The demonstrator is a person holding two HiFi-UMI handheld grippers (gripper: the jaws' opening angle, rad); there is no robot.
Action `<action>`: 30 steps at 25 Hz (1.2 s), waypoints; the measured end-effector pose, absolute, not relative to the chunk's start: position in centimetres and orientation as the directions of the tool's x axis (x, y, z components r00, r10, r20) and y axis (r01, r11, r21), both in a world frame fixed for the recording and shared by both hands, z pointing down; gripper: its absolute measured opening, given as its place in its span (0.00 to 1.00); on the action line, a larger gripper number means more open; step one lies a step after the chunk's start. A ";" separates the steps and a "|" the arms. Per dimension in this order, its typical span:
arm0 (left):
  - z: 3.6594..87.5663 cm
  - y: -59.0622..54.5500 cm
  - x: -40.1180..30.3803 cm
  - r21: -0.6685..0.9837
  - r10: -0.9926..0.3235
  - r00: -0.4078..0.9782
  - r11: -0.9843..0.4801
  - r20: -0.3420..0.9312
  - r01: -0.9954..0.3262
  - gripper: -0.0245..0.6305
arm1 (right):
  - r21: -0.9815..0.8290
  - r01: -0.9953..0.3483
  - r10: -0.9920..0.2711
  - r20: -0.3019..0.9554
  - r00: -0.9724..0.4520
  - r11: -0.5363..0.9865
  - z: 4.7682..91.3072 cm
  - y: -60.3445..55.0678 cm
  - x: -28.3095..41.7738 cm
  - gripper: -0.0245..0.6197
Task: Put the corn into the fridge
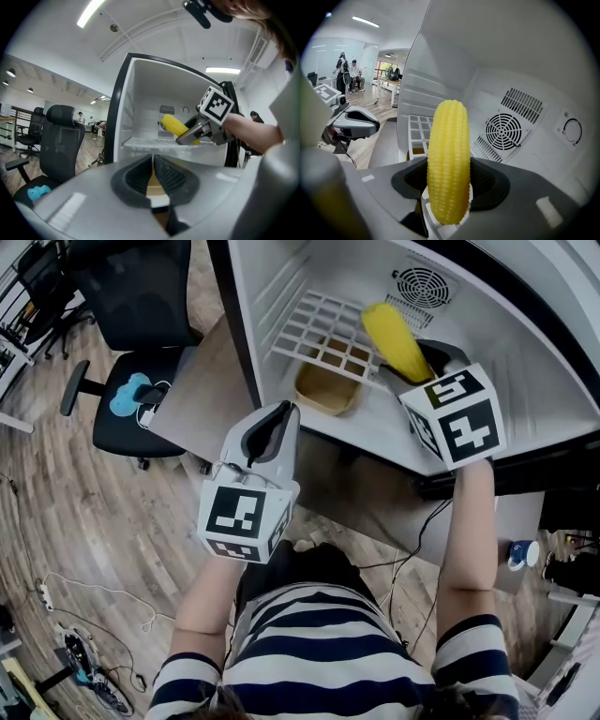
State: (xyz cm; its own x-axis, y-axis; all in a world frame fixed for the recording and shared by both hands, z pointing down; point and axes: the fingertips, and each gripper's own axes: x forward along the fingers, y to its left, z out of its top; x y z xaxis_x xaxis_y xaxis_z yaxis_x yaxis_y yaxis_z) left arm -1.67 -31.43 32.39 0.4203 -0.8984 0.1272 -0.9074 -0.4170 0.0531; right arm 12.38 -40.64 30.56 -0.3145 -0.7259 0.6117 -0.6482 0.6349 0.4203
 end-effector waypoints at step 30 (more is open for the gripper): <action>32.1 -30.8 -2.8 0.065 -0.898 0.421 -0.416 0.128 -0.907 0.04 | 0.390 -0.745 -0.790 0.540 -0.291 0.541 29.6 -41.2 13.3 0.43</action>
